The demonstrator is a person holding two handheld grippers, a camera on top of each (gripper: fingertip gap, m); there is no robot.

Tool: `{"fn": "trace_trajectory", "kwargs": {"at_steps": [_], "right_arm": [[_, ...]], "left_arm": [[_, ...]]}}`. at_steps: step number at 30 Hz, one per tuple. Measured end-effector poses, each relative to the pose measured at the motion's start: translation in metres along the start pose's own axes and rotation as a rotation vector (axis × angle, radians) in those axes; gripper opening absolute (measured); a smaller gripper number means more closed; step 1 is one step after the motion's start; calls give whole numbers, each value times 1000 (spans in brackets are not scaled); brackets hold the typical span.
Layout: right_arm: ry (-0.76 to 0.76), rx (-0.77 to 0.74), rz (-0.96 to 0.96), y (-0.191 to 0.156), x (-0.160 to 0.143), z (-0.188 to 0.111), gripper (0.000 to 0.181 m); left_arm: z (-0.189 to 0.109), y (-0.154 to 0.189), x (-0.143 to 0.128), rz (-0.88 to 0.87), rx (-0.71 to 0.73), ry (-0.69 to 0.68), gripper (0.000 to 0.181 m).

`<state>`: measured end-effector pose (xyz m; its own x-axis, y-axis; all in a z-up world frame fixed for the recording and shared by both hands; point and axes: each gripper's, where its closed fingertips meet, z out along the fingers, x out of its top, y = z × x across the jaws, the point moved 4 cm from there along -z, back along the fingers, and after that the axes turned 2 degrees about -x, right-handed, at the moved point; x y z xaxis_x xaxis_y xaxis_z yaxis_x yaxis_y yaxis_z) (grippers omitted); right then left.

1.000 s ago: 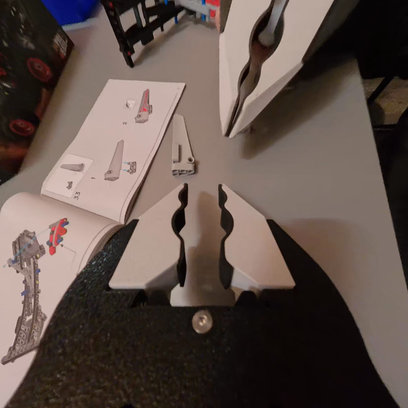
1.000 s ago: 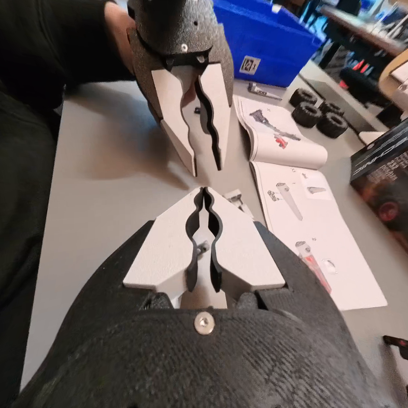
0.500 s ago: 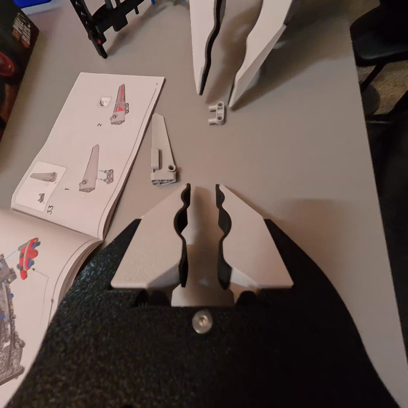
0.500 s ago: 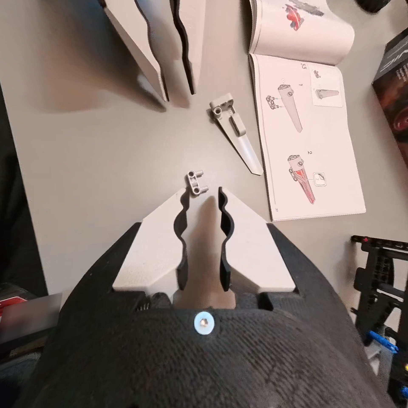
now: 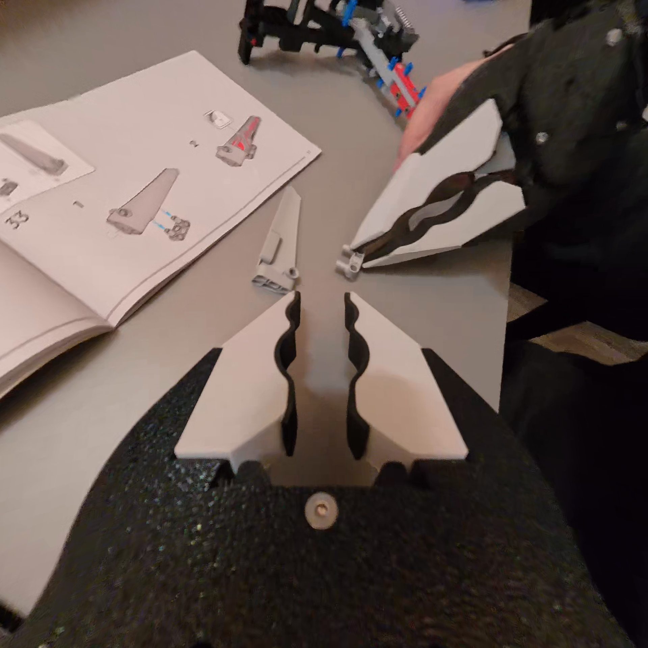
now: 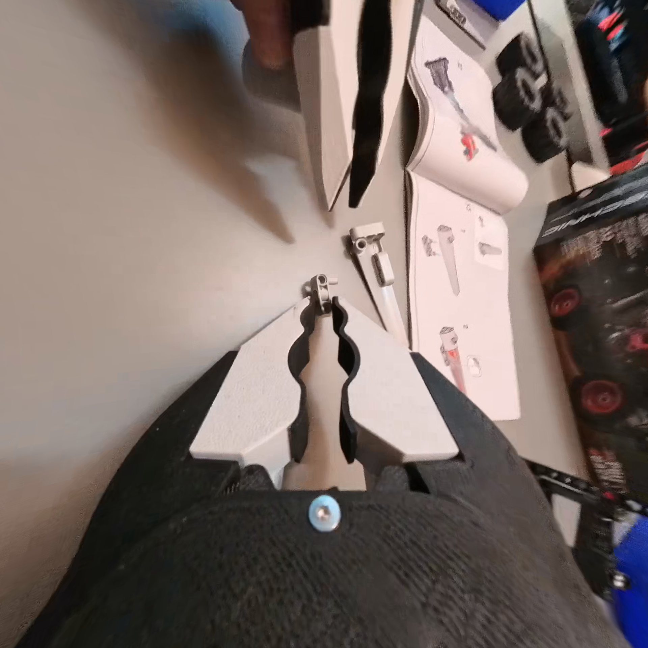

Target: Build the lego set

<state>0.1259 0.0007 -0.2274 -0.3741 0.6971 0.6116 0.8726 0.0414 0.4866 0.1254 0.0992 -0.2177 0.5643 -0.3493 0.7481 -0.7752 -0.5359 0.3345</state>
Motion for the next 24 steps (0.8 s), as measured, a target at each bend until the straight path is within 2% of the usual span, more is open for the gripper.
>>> {"fn": "trace_trajectory", "kwargs": {"at_steps": [3,7,9,15,18,19,24], "right_arm": [[49,-153,-114,9,13,-1,7],[121,-292,-253,9,27,1,7],[111,-304,-288,7,29,4,7],[189,-352,-277,7,44,1,6],[182,-339,-276,5,43,4,6],[183,-338,-279,4,42,5,6],[178,-287,-266,1,39,7,6]], "left_arm": [[1,-2,-6,-81,-27,-24,30],[-2,2,6,-228,-142,105,34],[-5,3,12,-278,-177,151,29],[-5,5,12,-265,-170,141,28],[-6,9,15,-257,-206,171,8],[-5,9,15,-255,-208,172,7],[-3,9,10,-128,-168,145,5]]}}
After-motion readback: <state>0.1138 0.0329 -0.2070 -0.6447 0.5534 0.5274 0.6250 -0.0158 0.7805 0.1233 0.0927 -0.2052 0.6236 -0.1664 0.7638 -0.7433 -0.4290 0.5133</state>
